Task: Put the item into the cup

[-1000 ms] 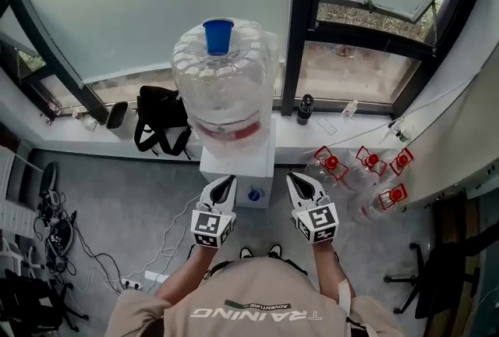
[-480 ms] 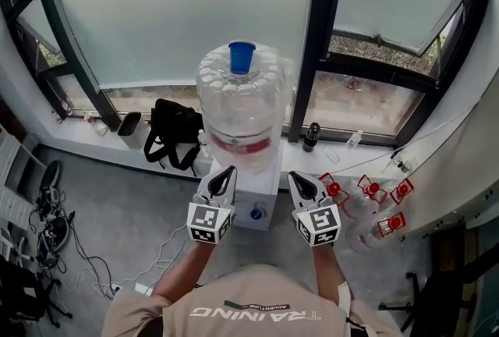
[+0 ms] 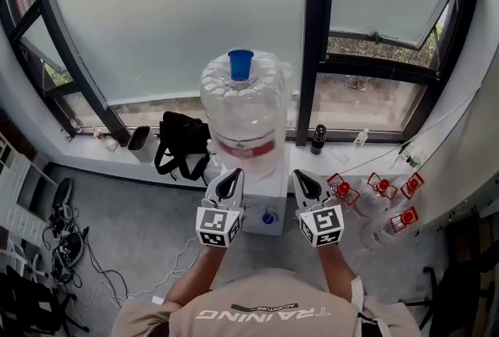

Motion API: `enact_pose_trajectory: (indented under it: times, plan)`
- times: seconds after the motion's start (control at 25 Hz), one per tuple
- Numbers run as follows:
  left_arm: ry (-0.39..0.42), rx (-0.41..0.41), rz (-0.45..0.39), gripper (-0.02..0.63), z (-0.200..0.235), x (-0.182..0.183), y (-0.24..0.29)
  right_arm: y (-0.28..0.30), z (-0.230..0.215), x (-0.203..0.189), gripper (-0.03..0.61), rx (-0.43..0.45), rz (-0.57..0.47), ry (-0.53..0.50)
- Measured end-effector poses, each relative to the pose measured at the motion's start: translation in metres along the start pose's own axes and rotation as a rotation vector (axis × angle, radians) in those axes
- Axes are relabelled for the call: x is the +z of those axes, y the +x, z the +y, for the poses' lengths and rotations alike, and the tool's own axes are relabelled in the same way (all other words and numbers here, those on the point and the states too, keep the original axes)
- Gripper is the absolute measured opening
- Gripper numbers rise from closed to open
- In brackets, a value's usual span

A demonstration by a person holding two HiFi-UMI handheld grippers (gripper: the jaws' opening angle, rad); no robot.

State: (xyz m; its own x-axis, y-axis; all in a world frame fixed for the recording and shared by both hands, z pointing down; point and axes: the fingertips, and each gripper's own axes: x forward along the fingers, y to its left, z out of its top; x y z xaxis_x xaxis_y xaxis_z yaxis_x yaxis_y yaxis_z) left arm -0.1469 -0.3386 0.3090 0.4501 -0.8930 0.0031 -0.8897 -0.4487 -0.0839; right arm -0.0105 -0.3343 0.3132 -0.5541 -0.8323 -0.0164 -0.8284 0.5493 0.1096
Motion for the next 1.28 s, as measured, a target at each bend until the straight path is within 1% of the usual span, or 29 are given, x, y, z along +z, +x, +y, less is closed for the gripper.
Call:
enact_pose_trajectory:
  times: [0.12,0.24,0.36,0.52,0.64,0.72,0.96,1.12,1.28]
  plan:
    - [-0.014,-0.01,0.017,0.009,0.001,-0.009,-0.002,-0.003,0.0,0.0,0.011,-0.009,0.002,-0.01]
    - [-0.044,-0.037,0.042,0.009,0.002,-0.022,0.0,-0.008,-0.005,0.002,0.011,-0.04,-0.013,-0.012]
    - [-0.053,-0.044,0.058,0.009,0.003,-0.029,0.0,-0.01,-0.009,-0.001,0.011,-0.056,-0.004,-0.006]
    - [-0.056,-0.048,0.054,0.009,0.007,-0.03,-0.001,-0.01,0.0,-0.011,0.011,-0.05,0.032,-0.001]
    - [-0.076,-0.092,0.071,0.009,0.002,-0.037,0.004,-0.009,0.005,-0.02,0.011,-0.051,0.053,0.006]
    - [-0.08,-0.107,0.081,0.009,-0.001,-0.044,0.005,-0.01,0.009,-0.026,0.011,-0.051,0.066,0.006]
    - [-0.105,-0.12,0.081,0.009,-0.002,-0.052,0.014,-0.006,0.003,-0.033,0.011,-0.059,0.09,0.016]
    - [-0.123,-0.135,0.1,0.009,0.001,-0.059,0.018,-0.001,0.004,-0.038,0.011,-0.058,0.098,0.022]
    - [-0.139,-0.131,0.09,0.009,0.007,-0.06,0.021,0.01,0.003,-0.038,0.011,-0.05,0.092,0.029]
